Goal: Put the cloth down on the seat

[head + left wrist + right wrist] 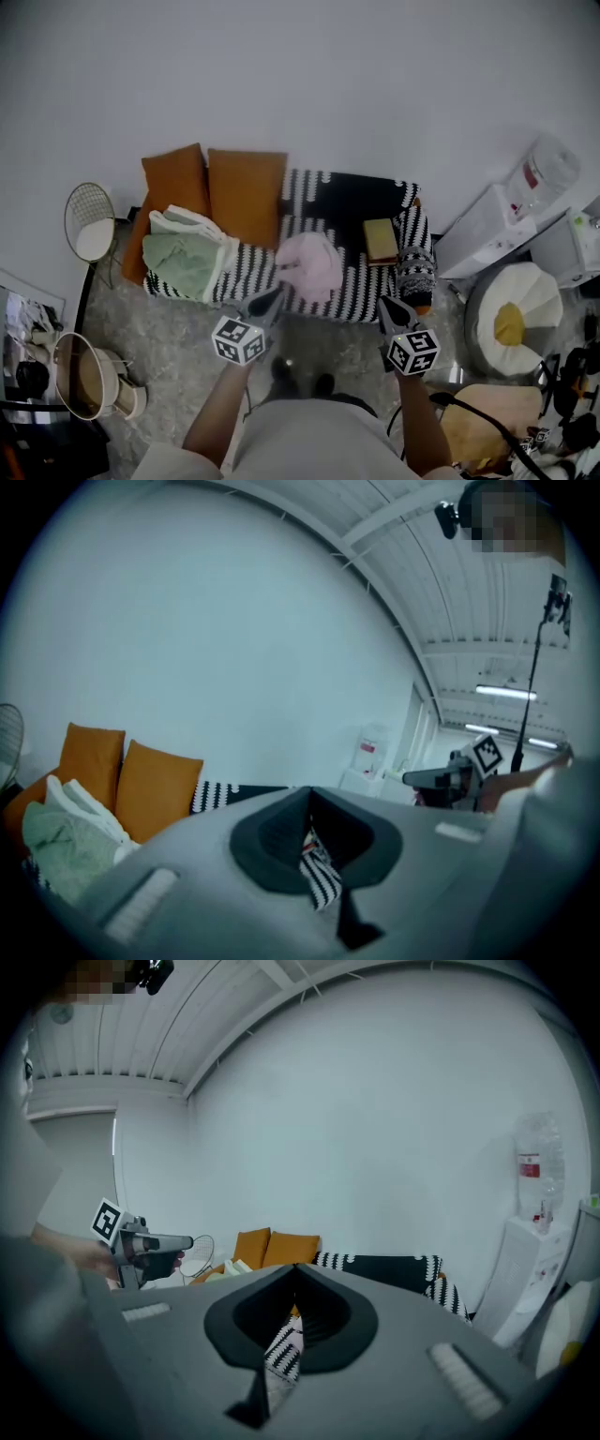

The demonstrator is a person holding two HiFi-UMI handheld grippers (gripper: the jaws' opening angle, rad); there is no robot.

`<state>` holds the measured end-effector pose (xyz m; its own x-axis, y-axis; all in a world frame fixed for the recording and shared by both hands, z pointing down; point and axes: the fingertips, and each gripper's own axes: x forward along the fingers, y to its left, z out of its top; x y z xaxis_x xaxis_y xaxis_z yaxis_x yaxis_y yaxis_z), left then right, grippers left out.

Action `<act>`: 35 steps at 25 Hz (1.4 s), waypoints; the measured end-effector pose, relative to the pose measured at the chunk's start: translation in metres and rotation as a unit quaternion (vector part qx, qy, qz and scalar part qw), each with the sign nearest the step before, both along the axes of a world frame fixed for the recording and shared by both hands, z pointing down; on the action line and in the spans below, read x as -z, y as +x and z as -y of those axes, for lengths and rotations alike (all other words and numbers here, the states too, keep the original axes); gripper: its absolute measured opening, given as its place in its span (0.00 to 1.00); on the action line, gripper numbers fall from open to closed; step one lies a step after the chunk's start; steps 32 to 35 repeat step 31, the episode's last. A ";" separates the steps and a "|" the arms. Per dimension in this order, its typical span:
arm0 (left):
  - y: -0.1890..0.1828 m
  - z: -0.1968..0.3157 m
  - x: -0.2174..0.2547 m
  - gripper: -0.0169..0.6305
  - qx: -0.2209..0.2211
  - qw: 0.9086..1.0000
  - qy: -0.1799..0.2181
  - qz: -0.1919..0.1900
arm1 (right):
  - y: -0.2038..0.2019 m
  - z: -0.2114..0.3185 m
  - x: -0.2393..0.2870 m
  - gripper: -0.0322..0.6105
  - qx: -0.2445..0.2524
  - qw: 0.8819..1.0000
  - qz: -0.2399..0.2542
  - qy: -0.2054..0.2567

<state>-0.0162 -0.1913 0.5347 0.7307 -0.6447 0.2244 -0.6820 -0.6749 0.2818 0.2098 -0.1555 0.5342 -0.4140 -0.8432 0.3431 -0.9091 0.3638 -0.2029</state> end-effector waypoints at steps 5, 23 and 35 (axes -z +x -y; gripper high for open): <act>0.003 -0.015 0.005 0.02 -0.004 1.000 0.011 0.011 | 0.008 -0.008 0.010 0.06 0.006 1.000 -0.002 0.008; -0.003 -0.027 0.004 0.02 -0.029 0.999 0.004 0.018 | 0.006 -0.022 0.005 0.06 -0.010 1.000 0.004 0.006; 0.002 -0.023 0.003 0.02 -0.035 0.999 -0.006 0.005 | -0.002 -0.019 0.001 0.06 -0.012 1.000 0.014 -0.005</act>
